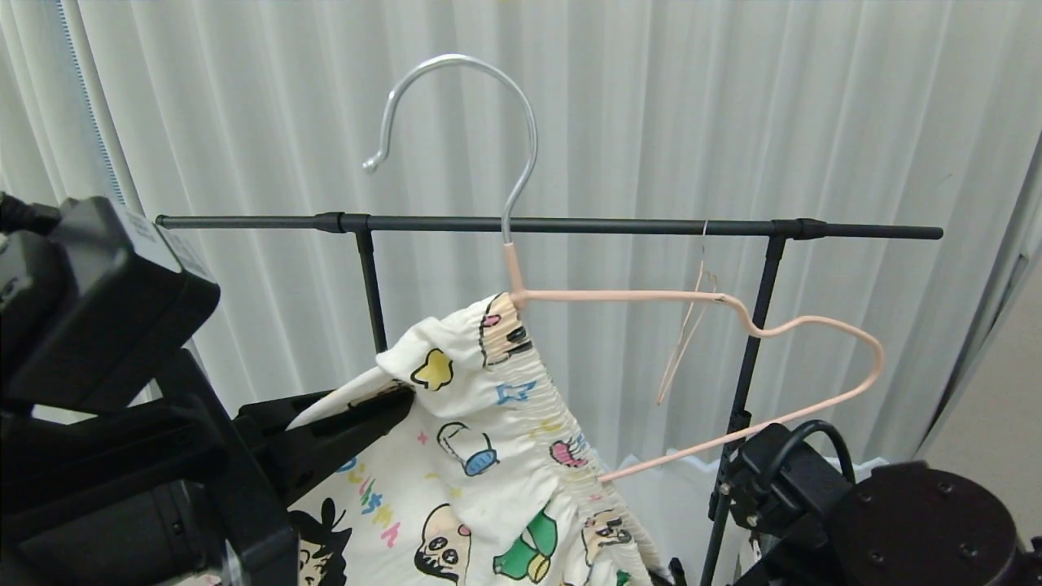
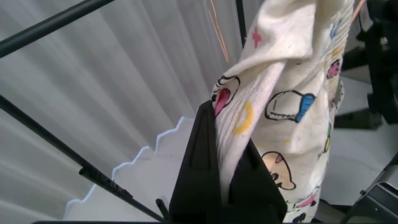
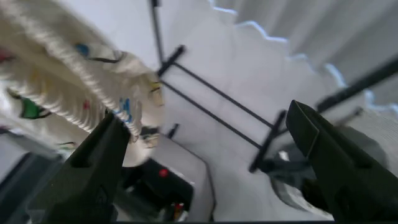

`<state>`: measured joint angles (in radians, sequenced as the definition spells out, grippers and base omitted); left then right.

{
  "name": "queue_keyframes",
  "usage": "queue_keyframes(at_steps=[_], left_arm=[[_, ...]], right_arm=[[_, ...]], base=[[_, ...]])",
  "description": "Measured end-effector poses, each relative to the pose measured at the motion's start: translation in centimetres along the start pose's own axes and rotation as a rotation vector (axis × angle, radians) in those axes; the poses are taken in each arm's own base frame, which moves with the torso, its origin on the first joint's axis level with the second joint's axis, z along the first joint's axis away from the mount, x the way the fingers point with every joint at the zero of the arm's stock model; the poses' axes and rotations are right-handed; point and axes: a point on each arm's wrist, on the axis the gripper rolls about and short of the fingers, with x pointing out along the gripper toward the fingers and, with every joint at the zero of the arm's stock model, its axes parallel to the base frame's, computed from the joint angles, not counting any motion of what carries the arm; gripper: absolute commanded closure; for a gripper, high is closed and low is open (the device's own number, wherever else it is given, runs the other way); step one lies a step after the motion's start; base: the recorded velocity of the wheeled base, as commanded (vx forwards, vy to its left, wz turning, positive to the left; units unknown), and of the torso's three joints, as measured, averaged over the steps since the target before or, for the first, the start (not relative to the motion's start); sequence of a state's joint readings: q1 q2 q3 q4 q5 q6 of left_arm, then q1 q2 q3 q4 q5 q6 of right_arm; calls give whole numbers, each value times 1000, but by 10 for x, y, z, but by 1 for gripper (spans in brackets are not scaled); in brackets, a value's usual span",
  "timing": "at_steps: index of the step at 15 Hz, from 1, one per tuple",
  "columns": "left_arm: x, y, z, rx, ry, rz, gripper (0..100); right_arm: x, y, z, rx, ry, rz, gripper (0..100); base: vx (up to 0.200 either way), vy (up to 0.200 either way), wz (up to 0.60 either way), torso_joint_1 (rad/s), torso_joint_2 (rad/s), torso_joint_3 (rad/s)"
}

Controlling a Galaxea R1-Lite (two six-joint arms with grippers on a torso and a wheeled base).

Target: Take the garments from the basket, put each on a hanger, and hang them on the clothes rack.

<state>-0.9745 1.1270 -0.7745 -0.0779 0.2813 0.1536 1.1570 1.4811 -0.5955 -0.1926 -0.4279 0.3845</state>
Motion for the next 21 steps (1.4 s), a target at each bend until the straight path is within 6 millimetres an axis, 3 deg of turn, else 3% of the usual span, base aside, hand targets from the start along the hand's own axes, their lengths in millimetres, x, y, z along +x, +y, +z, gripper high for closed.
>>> queue_keyframes(at_steps=[5,9,15,21], left_arm=[[1,1,-7,55,24,10,100],[1,2,-13,83,40,17,100],[-6,9,-29,190,76,53,100],[-8,7,-46,245,122,41,100]], right_arm=[[-4,-48,-9,-75,15,-176,0],[-11,-73,-7,-50,1,-266,0],[-15,-94,-2,-38,-8,-317,0],[-17,-97,7,-33,-52,-315,0]], base=[[0,0,0,0,0,0],[0,0,0,0,0,0],[0,0,0,0,0,0],[0,0,0,0,0,0]])
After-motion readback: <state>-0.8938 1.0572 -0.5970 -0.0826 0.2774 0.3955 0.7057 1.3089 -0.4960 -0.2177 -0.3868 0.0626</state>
